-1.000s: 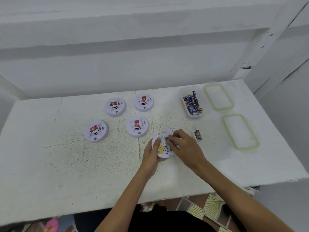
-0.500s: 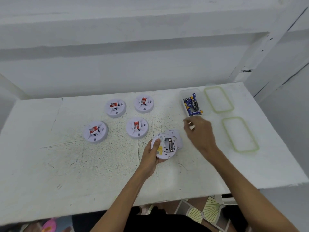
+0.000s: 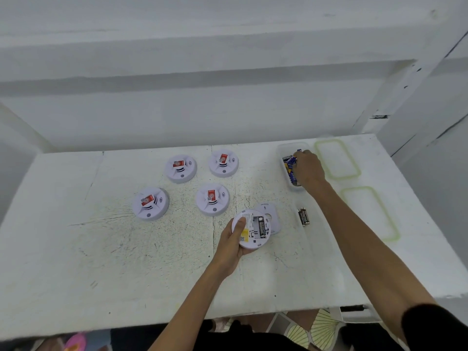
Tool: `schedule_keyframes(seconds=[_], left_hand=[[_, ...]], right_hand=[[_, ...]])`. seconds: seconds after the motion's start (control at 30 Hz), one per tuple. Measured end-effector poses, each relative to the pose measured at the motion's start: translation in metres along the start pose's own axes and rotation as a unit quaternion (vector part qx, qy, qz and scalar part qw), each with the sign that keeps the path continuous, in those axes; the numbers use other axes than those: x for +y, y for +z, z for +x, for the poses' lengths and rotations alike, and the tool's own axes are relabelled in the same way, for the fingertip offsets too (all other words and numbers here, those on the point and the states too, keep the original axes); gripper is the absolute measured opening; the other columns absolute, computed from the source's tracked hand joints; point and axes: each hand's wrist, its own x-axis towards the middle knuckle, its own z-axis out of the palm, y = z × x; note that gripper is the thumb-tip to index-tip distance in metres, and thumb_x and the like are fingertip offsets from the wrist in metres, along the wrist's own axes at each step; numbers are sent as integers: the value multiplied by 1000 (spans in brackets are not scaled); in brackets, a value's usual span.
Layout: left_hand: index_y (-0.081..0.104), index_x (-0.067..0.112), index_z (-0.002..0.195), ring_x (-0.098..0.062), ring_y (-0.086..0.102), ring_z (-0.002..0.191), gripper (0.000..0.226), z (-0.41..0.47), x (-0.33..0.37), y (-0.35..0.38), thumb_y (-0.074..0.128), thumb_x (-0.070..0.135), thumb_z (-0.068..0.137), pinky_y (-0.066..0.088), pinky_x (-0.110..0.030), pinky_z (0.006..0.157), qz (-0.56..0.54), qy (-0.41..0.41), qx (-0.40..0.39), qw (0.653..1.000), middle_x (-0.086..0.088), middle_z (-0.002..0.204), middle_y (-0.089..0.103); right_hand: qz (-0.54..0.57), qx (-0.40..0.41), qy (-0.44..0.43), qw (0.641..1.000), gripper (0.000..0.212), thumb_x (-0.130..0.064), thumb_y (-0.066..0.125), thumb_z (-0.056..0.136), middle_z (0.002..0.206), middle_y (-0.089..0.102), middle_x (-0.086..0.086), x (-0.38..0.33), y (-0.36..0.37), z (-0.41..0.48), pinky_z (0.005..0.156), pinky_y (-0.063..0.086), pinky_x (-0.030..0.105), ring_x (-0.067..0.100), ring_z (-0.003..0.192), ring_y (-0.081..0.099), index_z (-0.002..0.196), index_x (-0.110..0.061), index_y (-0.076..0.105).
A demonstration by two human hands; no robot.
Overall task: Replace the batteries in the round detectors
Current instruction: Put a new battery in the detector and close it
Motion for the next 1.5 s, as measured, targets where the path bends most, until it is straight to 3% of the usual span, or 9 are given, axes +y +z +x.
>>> schedule_keyframes(seconds=[0.17,0.43,0.6,0.7,0.83,1.03,1.4,1.5], left_hand=[[59,23,137,-28,72,115,31,1,0,-1,50,30,108,64,-43,82,-4,-4,2,1000,-6,124,75],[59,23,138,-28,72,114,32,1,0,-1,50,29,108,64,-43,81,-12,-7,2,1000,-6,125,75],[60,24,136,-28,72,114,30,0,1,-1,49,29,108,64,-41,79,-17,-4,1,1000,-6,124,75],[60,24,136,-29,72,115,30,1,1,-1,50,29,108,65,-41,78,-20,-6,0,1000,-7,125,75],[60,24,136,-30,71,115,30,2,0,-2,51,30,107,65,-42,80,-20,-6,1,1000,-7,125,75],[59,21,138,-31,72,114,33,3,-1,-1,51,31,107,64,-45,82,-15,2,6,1000,-8,124,75],[59,18,140,-33,71,117,36,2,-2,-1,50,32,108,61,-51,92,-13,9,-8,1000,-14,127,73],[58,16,141,-34,70,118,37,2,-2,-1,50,32,108,61,-50,92,-17,8,-10,1000,-14,128,72]], right_hand=[[-50,-19,38,998,31,1,53,94,130,42,20,-9,5,0,70,42,35,35,103,57,125,1,52],[-53,5,38,998,30,0,57,91,119,51,21,-5,4,-1,67,39,33,35,102,56,120,0,52],[47,65,7,997,28,-7,58,91,112,57,21,-8,-10,-11,72,40,33,36,101,56,118,-1,61],[122,110,-22,986,21,-7,62,88,102,61,16,-17,-21,-30,71,40,30,30,89,55,108,-3,67],[189,141,-84,968,13,-9,69,86,90,67,7,-34,-28,-71,74,54,36,23,78,63,100,-8,70],[260,66,-114,957,11,-31,73,87,79,70,-12,-50,-15,-135,66,57,36,8,69,65,91,-26,65],[243,41,-151,957,11,-29,73,87,85,67,-12,-55,12,-193,64,53,28,5,72,61,92,-24,66],[217,39,-172,960,16,-31,74,85,91,68,-11,-53,16,-202,69,53,28,7,81,60,98,-23,68]])
